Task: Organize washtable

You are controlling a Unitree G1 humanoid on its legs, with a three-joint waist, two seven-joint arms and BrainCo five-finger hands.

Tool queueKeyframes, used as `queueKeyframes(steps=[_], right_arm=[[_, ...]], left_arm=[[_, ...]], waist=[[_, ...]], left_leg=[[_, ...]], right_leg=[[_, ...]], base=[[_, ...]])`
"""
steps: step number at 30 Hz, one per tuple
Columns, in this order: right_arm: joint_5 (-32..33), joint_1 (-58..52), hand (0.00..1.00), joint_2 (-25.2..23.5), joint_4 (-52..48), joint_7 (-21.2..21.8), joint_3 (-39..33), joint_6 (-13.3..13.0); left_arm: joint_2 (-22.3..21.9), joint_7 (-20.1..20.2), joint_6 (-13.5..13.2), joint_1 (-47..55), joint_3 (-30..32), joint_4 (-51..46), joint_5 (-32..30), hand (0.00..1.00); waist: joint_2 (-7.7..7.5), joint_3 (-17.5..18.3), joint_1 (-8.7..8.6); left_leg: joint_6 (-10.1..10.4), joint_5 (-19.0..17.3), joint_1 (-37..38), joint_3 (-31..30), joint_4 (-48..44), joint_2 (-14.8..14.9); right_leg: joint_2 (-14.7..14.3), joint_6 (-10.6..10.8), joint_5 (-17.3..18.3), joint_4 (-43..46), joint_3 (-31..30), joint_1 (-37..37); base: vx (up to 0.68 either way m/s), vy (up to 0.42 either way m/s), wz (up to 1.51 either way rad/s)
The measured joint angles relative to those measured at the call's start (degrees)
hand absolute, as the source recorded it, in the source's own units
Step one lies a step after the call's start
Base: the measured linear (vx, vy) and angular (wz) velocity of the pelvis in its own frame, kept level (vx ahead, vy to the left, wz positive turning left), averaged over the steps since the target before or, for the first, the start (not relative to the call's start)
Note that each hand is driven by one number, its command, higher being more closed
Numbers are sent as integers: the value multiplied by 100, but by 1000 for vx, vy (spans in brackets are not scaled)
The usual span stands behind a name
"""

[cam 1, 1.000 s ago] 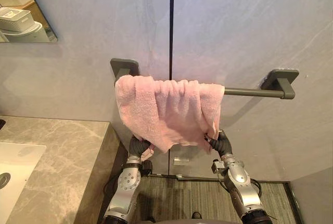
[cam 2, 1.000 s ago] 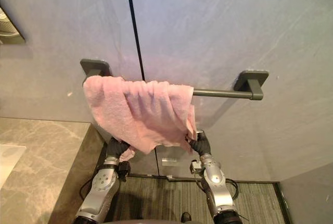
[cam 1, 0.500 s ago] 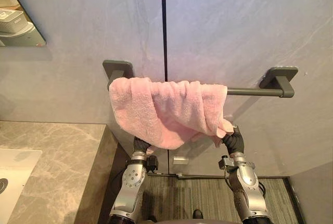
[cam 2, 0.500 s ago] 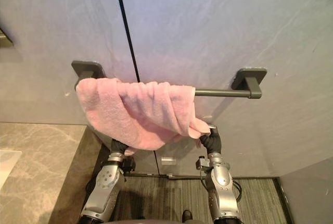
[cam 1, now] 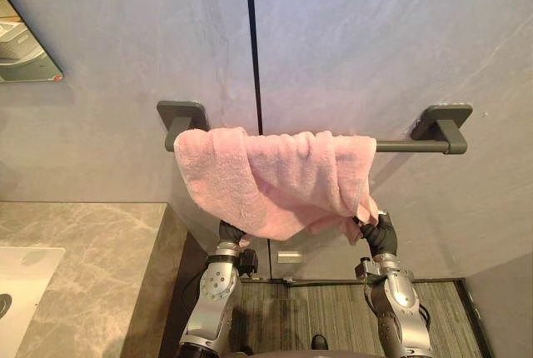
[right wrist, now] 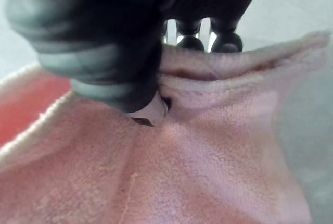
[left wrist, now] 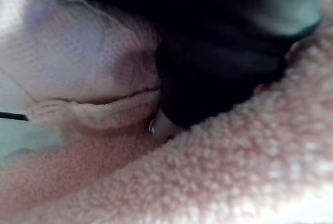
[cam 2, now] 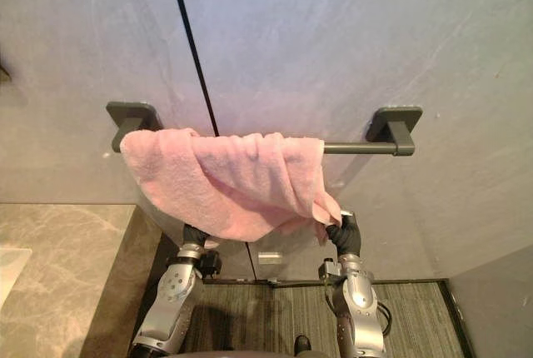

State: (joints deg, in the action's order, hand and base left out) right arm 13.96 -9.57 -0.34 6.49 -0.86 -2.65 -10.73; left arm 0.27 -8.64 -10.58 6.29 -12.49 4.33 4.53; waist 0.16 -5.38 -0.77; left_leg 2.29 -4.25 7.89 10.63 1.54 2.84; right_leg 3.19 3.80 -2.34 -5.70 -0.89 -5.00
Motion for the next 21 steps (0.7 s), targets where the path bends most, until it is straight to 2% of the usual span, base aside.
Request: queueKeyframes(steps=[7, 11, 14, 21], right_arm=[[0, 12, 100, -2, 383, 0, -127, 0], [0, 7, 100, -6, 400, 0, -132, 0], [0, 7, 100, -37, 405, 0, -156, 1], [-1, 59, 100, -45, 580, 0, -161, -3]], left_arm=[[50, 113, 15, 6, -97, 269, 0, 100], [52, 117, 16, 71, -98, 314, 0, 100], [52, 124, 16, 174, -114, 317, 0, 100], [81, 127, 16, 170, -121, 362, 0, 100]], waist=[[40, 21, -23], [177, 108, -23], [216, 139, -45], [189, 157, -128]], left_leg=[[-1, -8, 8, 10, -43, 7], [1, -9, 8, -4, -46, 8], [5, -11, 10, -19, -50, 19], [9, -14, -6, -23, -42, 24]], right_leg=[[-7, 2, 1, 1, -9, -60], [-7, 0, -1, 1, -1, -66], [-19, -3, -4, 1, 3, -61], [-26, -6, -6, 0, 4, -19]], base=[[-19, -26, -1], [-57, -35, 2], [-52, -35, 1], [-27, -20, 0]])
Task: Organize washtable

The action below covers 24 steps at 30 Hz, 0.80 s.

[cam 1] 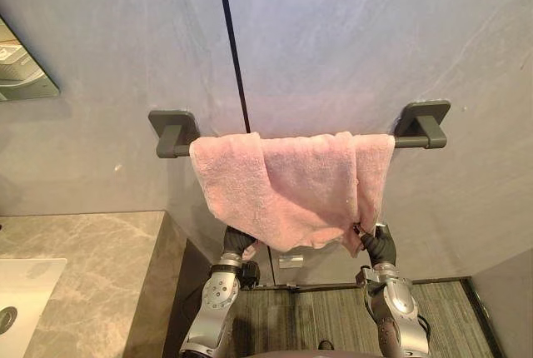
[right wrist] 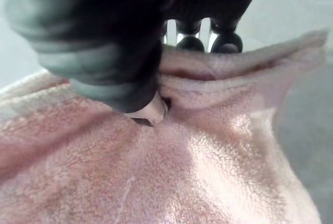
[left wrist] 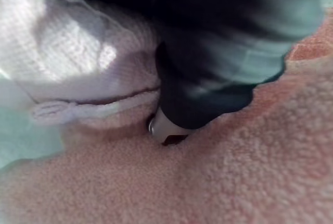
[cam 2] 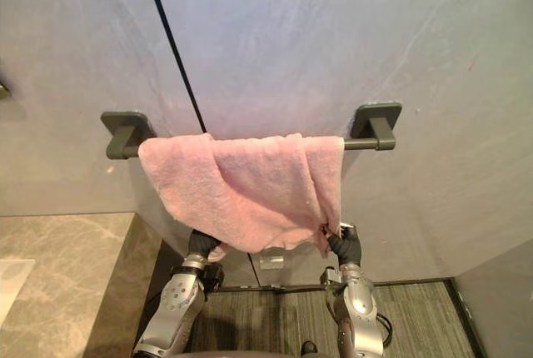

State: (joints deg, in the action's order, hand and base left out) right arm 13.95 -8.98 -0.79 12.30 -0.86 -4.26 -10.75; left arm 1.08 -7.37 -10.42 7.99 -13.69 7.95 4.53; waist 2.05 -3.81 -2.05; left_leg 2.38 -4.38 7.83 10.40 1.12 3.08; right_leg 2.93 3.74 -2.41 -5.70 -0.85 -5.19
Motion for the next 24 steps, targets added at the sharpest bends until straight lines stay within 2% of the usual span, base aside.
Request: queueKeyframes(steps=[16, 24], right_arm=[[-3, 118, 100, -36, 222, -7, -41, -19], [-59, 223, 100, -134, 508, -11, -193, -55]], left_arm=[[36, 2, 0, -9, -3, 125, 4, 100], [36, 1, 0, -11, -35, 340, 5, 100]], waist=[[-36, 13, -14], [-111, 50, -13]], left_leg=[[-1, 2, 1, -48, 1, -1], [-1, 4, 11, -75, -1, -4]], right_leg=[[1, 0, 0, -1, 56, -21], [6, 0, 0, -1, 78, -44]], base=[[0, 0, 0], [0, 0, 0]])
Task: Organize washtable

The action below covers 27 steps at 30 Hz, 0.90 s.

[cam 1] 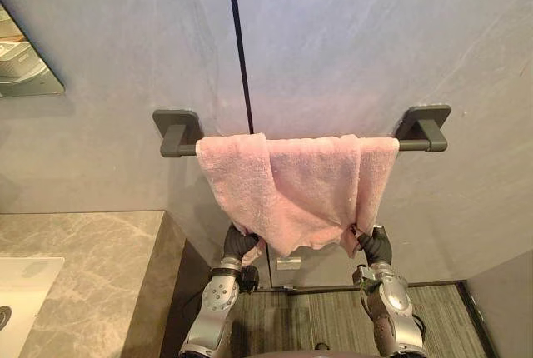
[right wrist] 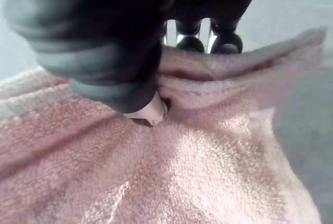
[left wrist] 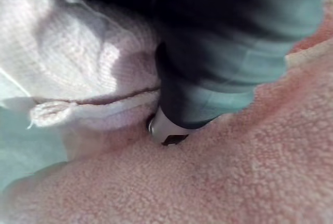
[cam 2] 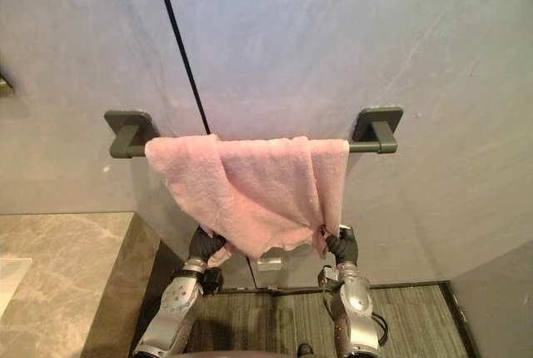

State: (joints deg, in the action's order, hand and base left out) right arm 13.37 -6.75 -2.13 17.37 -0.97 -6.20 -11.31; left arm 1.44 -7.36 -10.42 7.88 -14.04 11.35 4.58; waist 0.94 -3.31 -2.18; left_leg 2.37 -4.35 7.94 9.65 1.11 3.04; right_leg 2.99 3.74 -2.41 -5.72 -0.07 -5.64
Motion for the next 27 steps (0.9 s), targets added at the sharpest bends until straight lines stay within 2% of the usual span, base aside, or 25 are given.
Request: queueKeyframes(steps=[14, 15, 16, 23, 27], right_arm=[[-21, 146, 100, -36, 478, 0, -1, -189], [-21, 147, 100, -41, 494, 0, -1, -190], [-21, 149, 0, -43, 505, -1, -2, -191], [-63, 148, 0, -30, 752, -251, -81, -164], [-76, 114, 0, -5, 932, -398, -203, -52]], left_arm=[[-1, 30, 2, -3, -1, 412, 215, 100], [-1, 32, 1, -5, 0, 446, 260, 0], [-1, 32, -1, -8, 5, 487, 264, 0], [94, -40, -1, 2, 128, 680, 379, 0], [118, -70, -1, 4, 289, 790, 384, 0]], waist=[[-97, -22, 2], [-99, -20, 3], [-100, -19, 3], [-117, -16, 3], [-143, -25, 6]], left_leg=[[0, 0, 15, -3, 5, -3], [0, 0, 17, -4, 5, -3], [0, 0, 18, -5, 4, -3], [0, 1, 19, -16, 7, -1], [0, 2, 19, -34, 10, -1]], right_leg=[[5, 0, 1, -1, 9, -15], [6, 0, 1, -1, 12, -18], [6, 0, 1, -2, 13, -19], [7, 1, 1, -5, 31, -23], [9, 1, 1, -21, 73, -29]], base=[[0, 0, 0], [0, 0, 0], [0, 0, 0], [0, 0, 0], [0, 0, 1]])
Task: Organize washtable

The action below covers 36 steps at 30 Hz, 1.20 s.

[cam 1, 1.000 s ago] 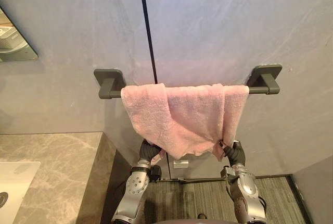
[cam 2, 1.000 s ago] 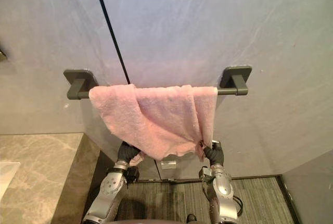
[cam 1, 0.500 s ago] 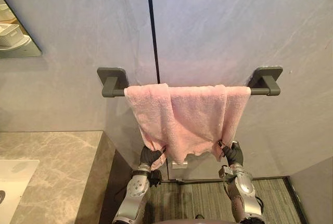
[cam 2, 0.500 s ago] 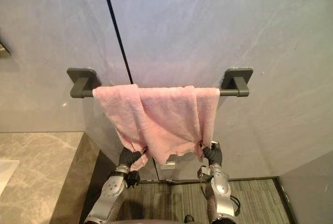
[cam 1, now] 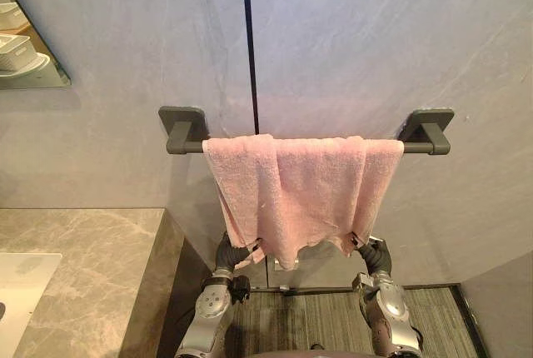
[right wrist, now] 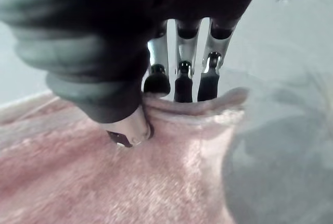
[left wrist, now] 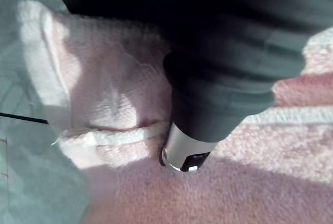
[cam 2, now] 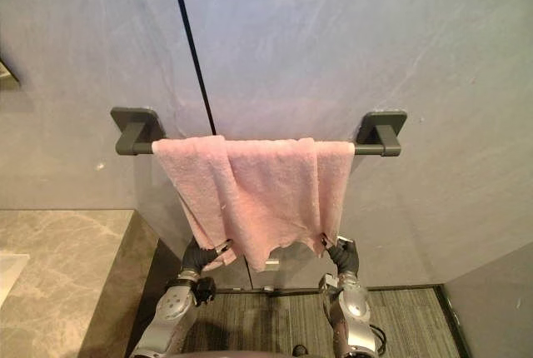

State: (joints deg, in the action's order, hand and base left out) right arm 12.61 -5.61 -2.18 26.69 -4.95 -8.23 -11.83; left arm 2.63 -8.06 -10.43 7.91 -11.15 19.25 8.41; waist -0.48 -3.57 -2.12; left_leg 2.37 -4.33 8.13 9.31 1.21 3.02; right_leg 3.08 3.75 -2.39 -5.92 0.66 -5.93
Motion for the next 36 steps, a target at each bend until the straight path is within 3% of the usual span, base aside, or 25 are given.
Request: queueKeyframes(steps=[5, 12, 19, 28, 34, 36], right_arm=[[-90, -282, 0, 96, 254, -158, -89, 230], [-124, -390, 0, 150, 254, -236, -88, 235], [-124, -513, 0, 134, 14, -274, -304, 229], [-127, -1004, 0, 55, -1218, -508, -1074, 220], [-156, -1116, 0, -22, -2852, -678, -1593, 202], [-192, -1112, 0, -36, -3578, -745, -1716, 95]], left_arm=[[62, -93, 19, 12, 57, 106, 4, 0], [87, -208, 19, 12, 90, 106, 117, 0], [70, -322, 13, 115, 627, -75, 814, 0], [-146, -409, -29, 593, 1611, -1013, 1247, 0], [-420, -454, -37, 738, 1887, -2117, 1249, 0], [-466, -495, -156, 739, 2115, -2786, 1242, 0]], waist=[[-13, -9, -6], [-69, -36, -15], [-122, -78, -16], [-71, -133, 10], [-35, -147, -6], [-4, -148, -5]], left_leg=[[-1, 1, -1, -43, 11, -1], [-2, 6, 8, -59, 12, -6], [-1, 7, 12, -65, 18, -10], [-2, 6, 61, -108, 4, 0], [2, 2, 87, -86, -11, 44], [7, -1, 115, -76, -13, 66]], right_leg=[[2, 0, 0, -1, 92, -12], [6, -1, -1, -3, 108, -26], [11, -1, -1, -4, 112, -31], [20, 0, 1, 18, 199, -114], [4, -35, 28, 21, 194, -173], [-13, -52, 41, 21, 194, -174]], base=[[-7, -9, 3], [-37, -23, 1], [-23, -16, 0], [-34, -22, 3], [-38, -35, -1], [-20, -33, -1]])
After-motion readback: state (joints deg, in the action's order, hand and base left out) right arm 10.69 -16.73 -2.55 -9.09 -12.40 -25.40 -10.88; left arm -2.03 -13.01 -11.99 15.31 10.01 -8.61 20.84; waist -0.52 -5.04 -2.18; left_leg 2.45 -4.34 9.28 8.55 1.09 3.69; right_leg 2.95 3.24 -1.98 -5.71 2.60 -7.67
